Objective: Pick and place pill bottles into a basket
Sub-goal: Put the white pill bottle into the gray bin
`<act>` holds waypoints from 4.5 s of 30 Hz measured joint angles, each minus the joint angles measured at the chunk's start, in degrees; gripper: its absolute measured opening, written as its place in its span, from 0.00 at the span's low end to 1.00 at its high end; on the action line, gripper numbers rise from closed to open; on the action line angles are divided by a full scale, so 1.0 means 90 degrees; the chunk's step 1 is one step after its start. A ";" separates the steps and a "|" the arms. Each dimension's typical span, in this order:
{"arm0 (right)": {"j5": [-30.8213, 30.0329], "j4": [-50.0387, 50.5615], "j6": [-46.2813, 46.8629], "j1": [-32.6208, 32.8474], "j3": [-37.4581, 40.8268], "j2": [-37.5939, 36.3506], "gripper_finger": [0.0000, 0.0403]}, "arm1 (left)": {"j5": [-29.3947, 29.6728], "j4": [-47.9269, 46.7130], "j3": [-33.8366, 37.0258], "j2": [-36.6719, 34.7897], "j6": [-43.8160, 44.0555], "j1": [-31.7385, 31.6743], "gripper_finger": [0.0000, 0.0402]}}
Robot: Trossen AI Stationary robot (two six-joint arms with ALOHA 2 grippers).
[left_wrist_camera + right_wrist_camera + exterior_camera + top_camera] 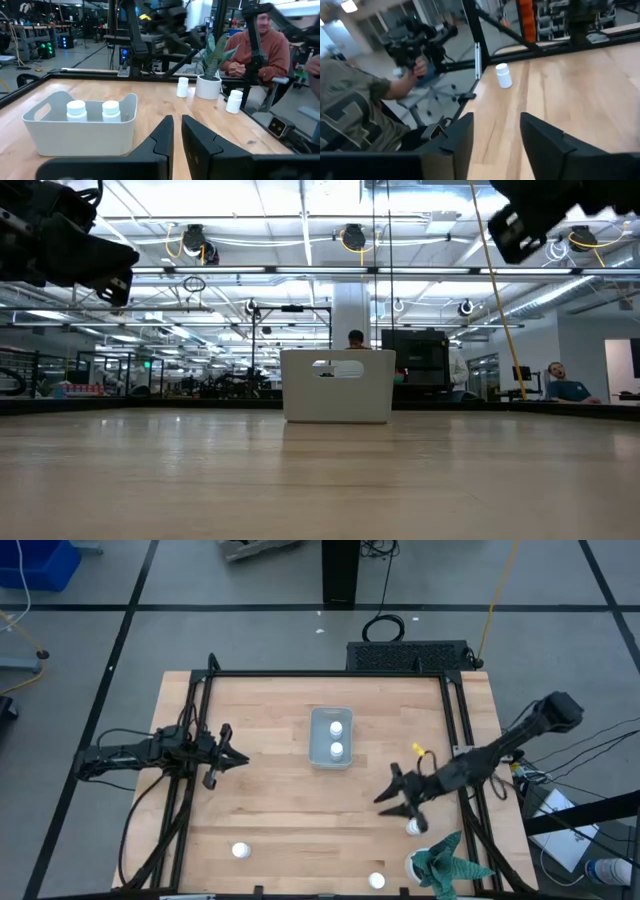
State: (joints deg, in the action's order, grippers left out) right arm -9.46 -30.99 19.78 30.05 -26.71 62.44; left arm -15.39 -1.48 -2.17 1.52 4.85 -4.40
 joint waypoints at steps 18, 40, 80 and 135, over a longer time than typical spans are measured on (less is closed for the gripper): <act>-0.0597 0.9849 0.5127 0.0221 -0.4338 0.1416 0.60 | 0.0053 0.0018 0.0003 0.0009 0.0018 0.0000 0.10; 0.1056 1.0603 0.9218 0.0806 -0.4132 0.1543 0.58 | 0.0053 0.0019 0.0005 0.0010 0.0013 0.0000 0.10; 0.1627 0.9195 0.9141 0.1010 -0.3510 0.2629 0.58 | 0.0055 0.0010 0.0005 0.0009 0.0013 0.0000 0.10; -0.5836 0.8176 0.3849 0.0246 -0.3423 0.0918 0.39 | 0.0055 0.0005 0.0005 0.0008 0.0013 0.0000 0.10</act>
State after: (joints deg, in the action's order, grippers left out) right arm -61.99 42.60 54.42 32.26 -57.52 70.71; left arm -14.90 -1.43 -2.13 1.59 4.97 -4.40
